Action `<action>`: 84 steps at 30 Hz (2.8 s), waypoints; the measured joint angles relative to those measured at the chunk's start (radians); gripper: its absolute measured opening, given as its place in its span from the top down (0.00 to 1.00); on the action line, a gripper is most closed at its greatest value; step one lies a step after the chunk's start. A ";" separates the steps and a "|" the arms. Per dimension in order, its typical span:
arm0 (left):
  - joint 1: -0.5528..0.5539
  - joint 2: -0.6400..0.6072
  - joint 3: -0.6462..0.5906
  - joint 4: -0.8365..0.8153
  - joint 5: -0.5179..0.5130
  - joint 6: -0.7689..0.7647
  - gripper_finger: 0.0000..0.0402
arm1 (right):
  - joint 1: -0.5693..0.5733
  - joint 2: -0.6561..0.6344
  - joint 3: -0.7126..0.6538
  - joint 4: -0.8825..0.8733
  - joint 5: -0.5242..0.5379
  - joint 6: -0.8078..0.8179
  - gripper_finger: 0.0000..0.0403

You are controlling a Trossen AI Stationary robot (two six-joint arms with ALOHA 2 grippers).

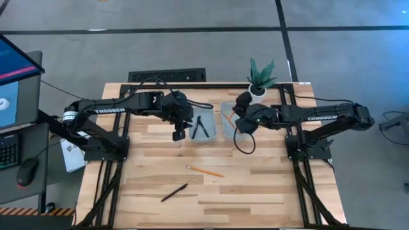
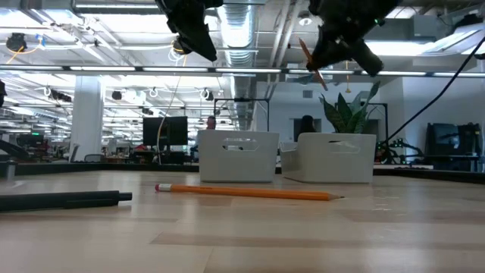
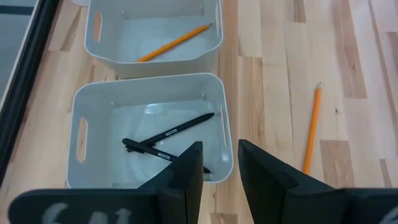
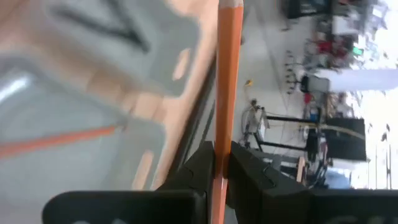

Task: Sort pens & pencils
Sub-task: Put the top yellow pencil into the right gray bin, then put the yellow pencil into the right gray bin

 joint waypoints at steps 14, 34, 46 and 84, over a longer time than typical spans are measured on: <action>-0.003 0.000 0.000 0.008 -0.002 -0.029 0.77 | -0.018 0.212 0.000 -0.166 -0.004 -0.033 0.85; -0.022 0.000 0.000 0.005 -0.002 -0.041 0.77 | -0.111 0.442 0.004 -0.166 -0.061 0.080 0.85; -0.022 0.000 0.000 0.005 -0.002 -0.026 0.77 | -0.112 0.457 -0.001 -0.156 -0.058 0.084 0.85; -0.021 0.000 0.000 0.005 -0.002 -0.025 0.77 | -0.027 0.419 0.000 -0.153 0.004 0.072 0.53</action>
